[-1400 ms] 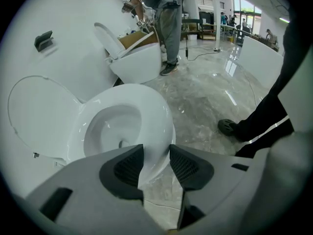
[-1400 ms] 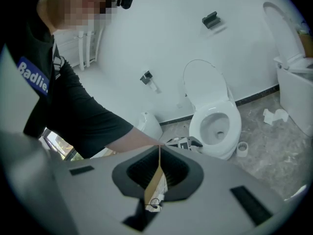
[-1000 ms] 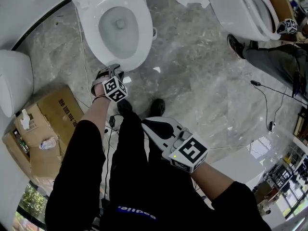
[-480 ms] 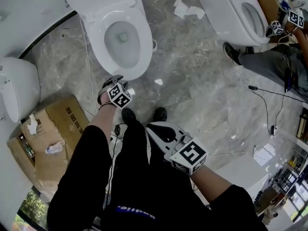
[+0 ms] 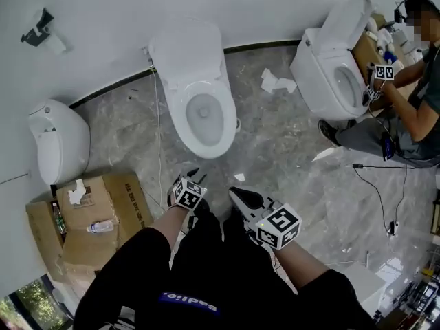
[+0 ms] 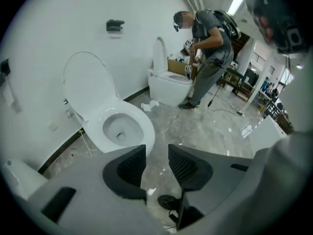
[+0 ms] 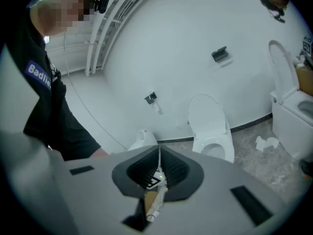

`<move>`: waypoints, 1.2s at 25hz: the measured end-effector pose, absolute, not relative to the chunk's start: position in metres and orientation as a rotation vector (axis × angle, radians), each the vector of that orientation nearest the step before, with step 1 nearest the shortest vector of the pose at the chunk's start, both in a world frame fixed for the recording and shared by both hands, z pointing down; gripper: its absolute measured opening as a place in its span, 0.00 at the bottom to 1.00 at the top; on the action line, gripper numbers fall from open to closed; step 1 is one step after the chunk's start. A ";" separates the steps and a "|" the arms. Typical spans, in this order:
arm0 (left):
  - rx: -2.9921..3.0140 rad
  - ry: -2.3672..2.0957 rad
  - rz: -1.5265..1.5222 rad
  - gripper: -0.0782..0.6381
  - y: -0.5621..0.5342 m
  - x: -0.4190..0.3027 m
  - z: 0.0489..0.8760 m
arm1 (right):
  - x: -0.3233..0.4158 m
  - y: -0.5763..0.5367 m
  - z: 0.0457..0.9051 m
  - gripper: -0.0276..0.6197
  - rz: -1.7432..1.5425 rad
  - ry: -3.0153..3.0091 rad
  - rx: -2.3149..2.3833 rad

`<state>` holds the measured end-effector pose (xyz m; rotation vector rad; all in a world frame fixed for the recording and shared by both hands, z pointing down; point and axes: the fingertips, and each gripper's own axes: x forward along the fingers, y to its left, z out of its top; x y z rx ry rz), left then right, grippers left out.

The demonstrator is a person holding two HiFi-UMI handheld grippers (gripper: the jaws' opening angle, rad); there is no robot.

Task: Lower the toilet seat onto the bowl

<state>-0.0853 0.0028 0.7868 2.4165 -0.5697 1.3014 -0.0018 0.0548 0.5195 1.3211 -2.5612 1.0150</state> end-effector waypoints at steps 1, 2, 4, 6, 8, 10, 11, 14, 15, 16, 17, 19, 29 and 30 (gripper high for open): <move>2.421 -0.581 1.261 0.32 0.009 -0.087 0.768 | -0.001 0.056 0.510 0.09 0.996 -2.559 1.323; 2.428 -0.593 1.223 0.32 0.014 -0.089 0.750 | -0.001 0.056 0.500 0.09 0.976 -2.561 1.324; 2.449 -0.625 1.147 0.32 0.019 -0.093 0.714 | -0.002 0.055 0.483 0.09 0.937 -2.572 1.326; 2.467 -0.664 1.063 0.32 0.017 -0.094 0.673 | -0.004 0.054 0.467 0.09 0.909 -2.586 1.318; 2.482 -0.694 0.950 0.32 0.012 -0.088 0.633 | -0.006 0.052 0.452 0.09 0.879 -2.603 1.293; 2.513 -0.700 0.817 0.32 0.010 -0.077 0.592 | -0.009 0.051 0.439 0.09 0.841 -2.622 1.272; 2.536 -0.700 0.752 0.31 0.009 -0.073 0.570 | -0.011 0.050 0.433 0.09 0.825 -2.630 1.270; 2.606 -0.703 0.576 0.30 0.003 -0.064 0.503 | -0.014 0.047 0.414 0.09 0.785 -2.650 1.277; 2.627 -0.705 0.523 0.30 0.002 -0.062 0.482 | -0.014 0.047 0.408 0.09 0.771 -2.656 1.277; 2.646 -0.707 0.476 0.29 0.001 -0.061 0.462 | -0.015 0.046 0.401 0.09 0.755 -2.664 1.277; 2.665 -0.710 0.435 0.28 0.000 -0.060 0.444 | -0.015 0.045 0.395 0.09 0.737 -2.673 1.278; 2.705 -0.716 0.379 0.26 -0.001 -0.058 0.413 | -0.015 0.042 0.384 0.09 0.699 -2.689 1.284; 2.819 -0.696 0.247 0.18 0.013 -0.047 0.337 | -0.018 0.032 0.352 0.09 0.536 -2.748 1.295; 2.817 -0.694 0.249 0.18 0.014 -0.048 0.338 | -0.020 0.032 0.352 0.09 0.534 -2.753 1.295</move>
